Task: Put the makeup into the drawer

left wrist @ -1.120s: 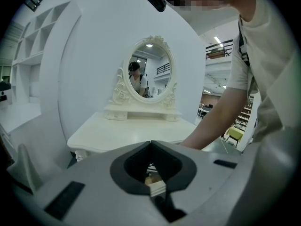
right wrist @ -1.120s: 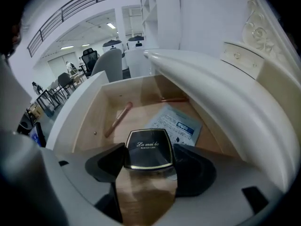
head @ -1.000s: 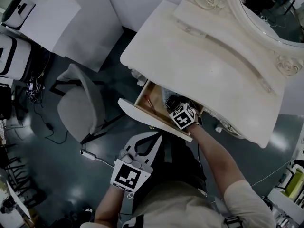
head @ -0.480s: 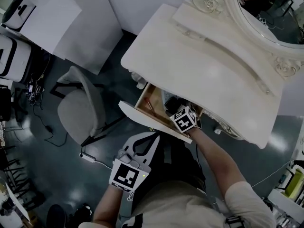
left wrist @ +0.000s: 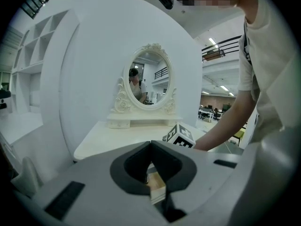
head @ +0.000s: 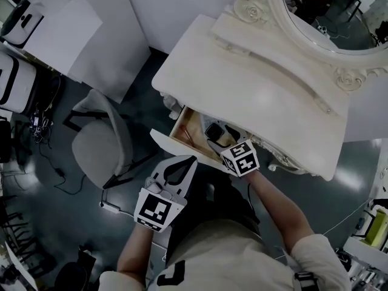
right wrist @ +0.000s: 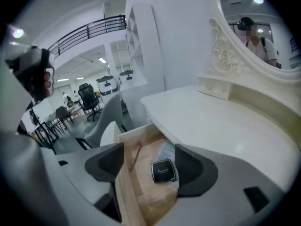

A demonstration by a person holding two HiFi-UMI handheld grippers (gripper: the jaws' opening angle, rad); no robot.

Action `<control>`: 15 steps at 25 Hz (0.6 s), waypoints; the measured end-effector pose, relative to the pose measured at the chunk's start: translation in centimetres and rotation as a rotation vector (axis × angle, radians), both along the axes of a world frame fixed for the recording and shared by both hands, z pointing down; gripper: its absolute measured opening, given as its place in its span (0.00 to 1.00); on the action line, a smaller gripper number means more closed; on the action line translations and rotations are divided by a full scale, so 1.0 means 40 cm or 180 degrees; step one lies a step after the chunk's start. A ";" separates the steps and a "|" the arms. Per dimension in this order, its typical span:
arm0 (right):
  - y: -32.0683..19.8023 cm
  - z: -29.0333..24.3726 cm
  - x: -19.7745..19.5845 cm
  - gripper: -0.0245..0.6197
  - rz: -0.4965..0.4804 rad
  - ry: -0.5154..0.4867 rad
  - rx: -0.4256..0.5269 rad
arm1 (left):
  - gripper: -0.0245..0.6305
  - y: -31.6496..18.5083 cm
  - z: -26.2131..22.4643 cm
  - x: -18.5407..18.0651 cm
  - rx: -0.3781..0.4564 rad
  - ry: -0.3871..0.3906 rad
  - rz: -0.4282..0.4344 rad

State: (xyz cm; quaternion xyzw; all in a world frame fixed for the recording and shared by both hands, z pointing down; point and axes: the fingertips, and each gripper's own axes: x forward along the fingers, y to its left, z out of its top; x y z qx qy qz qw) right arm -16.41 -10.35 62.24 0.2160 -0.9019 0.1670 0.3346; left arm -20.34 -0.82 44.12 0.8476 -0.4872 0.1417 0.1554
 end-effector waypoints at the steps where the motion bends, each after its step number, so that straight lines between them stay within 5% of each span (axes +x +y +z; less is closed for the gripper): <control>1: -0.002 -0.032 -0.001 0.56 0.0036 -0.0094 0.0014 | 0.12 -0.002 -0.008 -0.002 0.0039 -0.0006 0.0007; 15: 0.115 -0.334 0.000 0.56 0.0162 -0.0878 0.0044 | 0.12 0.036 -0.093 0.006 0.0368 0.0050 0.0196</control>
